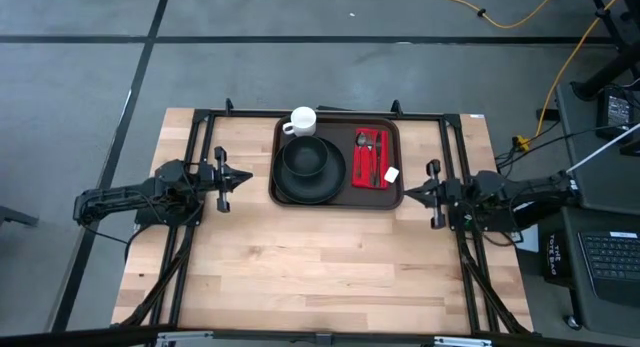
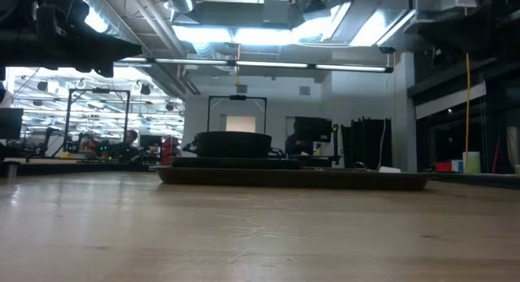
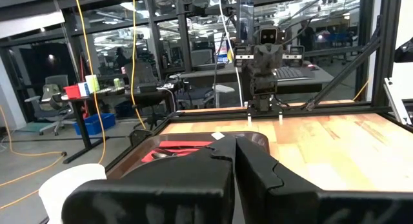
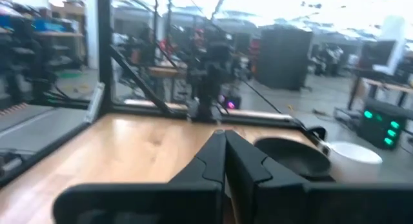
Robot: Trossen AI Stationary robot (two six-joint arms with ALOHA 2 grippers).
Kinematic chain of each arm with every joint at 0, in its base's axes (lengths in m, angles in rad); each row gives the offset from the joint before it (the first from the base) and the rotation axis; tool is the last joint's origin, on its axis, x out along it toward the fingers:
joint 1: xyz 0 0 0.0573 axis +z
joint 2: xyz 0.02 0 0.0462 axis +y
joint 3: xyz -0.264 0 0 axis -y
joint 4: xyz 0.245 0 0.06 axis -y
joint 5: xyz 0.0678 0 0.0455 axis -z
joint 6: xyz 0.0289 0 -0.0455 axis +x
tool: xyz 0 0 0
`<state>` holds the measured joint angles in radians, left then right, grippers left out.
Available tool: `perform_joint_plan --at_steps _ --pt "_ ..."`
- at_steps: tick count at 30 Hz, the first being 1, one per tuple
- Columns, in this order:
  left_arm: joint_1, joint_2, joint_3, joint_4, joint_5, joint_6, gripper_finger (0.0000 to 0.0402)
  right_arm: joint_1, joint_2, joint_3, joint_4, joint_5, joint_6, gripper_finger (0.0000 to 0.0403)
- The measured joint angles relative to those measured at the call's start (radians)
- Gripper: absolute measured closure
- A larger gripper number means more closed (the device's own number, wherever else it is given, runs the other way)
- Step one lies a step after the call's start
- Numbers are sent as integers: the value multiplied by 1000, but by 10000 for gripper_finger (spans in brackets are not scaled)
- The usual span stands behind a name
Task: Set up tray
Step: Return to Home Position
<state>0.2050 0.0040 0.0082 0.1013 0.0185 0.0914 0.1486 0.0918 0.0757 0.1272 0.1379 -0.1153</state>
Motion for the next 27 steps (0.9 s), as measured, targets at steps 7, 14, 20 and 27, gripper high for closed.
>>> perform_joint_plan --at_steps 7,14,20,27 --pt "0 0 0 0 0 0 399 0 -32 0 -13 -54 9 392" --pt "0 0 0 0 0 0 397 0 -32 -8 -27 -55 65 392" --pt "0 0 0 0 0 0 399 -4 -31 -69 58 -54 21 392" --pt "0 0 0 0 0 0 397 -4 -32 -69 63 -54 2 392"
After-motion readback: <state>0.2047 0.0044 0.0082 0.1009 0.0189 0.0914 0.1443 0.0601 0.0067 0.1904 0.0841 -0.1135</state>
